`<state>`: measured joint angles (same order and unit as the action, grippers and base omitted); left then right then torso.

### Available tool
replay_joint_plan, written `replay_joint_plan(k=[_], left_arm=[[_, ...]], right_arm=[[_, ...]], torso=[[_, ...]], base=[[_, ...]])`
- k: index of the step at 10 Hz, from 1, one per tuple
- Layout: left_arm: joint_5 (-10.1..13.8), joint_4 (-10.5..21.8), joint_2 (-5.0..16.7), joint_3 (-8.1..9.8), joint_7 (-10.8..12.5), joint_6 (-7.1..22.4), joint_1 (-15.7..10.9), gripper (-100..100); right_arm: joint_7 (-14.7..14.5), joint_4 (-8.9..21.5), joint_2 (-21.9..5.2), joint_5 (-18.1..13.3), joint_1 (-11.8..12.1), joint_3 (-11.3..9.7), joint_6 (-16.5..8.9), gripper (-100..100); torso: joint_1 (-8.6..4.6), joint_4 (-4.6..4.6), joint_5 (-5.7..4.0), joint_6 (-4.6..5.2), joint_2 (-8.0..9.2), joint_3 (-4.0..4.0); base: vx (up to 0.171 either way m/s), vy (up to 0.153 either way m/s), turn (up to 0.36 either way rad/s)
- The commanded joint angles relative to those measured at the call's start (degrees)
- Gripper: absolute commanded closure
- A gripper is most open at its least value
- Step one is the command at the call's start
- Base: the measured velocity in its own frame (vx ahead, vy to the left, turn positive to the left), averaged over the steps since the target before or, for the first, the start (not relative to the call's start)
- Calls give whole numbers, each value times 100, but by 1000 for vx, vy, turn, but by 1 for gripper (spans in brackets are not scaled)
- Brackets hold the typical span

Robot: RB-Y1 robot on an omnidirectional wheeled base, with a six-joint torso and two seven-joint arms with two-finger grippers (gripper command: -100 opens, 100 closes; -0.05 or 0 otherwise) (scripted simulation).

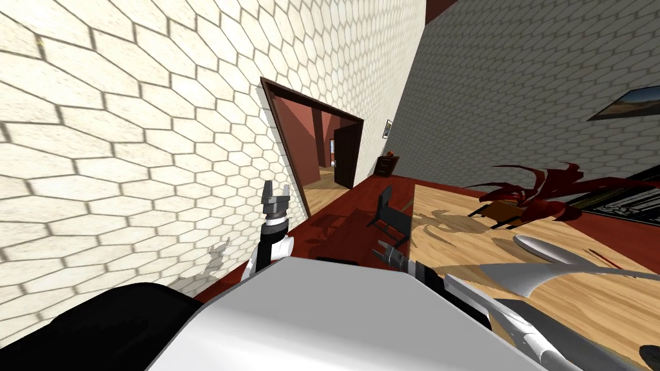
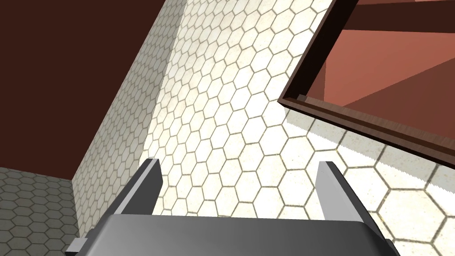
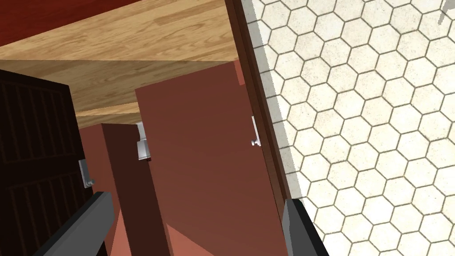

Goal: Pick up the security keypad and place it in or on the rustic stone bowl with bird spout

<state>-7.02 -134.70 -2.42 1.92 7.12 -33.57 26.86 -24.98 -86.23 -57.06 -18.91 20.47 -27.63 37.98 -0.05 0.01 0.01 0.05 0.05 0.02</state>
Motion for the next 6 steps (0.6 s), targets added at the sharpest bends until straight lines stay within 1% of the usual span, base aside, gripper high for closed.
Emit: replay_joint_plan(k=[1, 2, 3, 4, 5, 6], left_arm=[[0, 0, 0, 0, 0, 0, 0, 0], [0, 0, 0, 0, 0, 0, 0, 0], [0, 0, 0, 0, 0, 0, 0, 0], [0, 0, 0, 0, 0, 0, 0, 0], [0, 0, 0, 0, 0, 0, 0, 0], [0, 0, 0, 0, 0, 0, 0, 0]], right_arm=[[-71, 282, -176, -66, 64, 4, 113, -100], [-71, 282, -176, -66, 64, 4, 113, -100], [-104, 530, -448, -228, 71, -52, 148, -100], [-104, 578, -453, -228, 71, -52, 148, -100], [-129, 828, -661, -391, 85, -102, 179, -100], [-129, 867, -721, -391, 85, -102, 179, -100]], torso=[[0, 0, 0, 0, 0, 0], [0, 0, 0, 4, 4, 2], [3, 2, -1, 4, 10, 5], [-1, 2, 0, 2, 8, 5], [-2, 2, -1, 3, 8, 5], [-6, 2, -1, 2, 7, 4]], base=[[36, -20, 58], [17, -13, -20], [24, -23, 83], [27, -29, 65], [27, -37, 87], [26, -35, 47]])
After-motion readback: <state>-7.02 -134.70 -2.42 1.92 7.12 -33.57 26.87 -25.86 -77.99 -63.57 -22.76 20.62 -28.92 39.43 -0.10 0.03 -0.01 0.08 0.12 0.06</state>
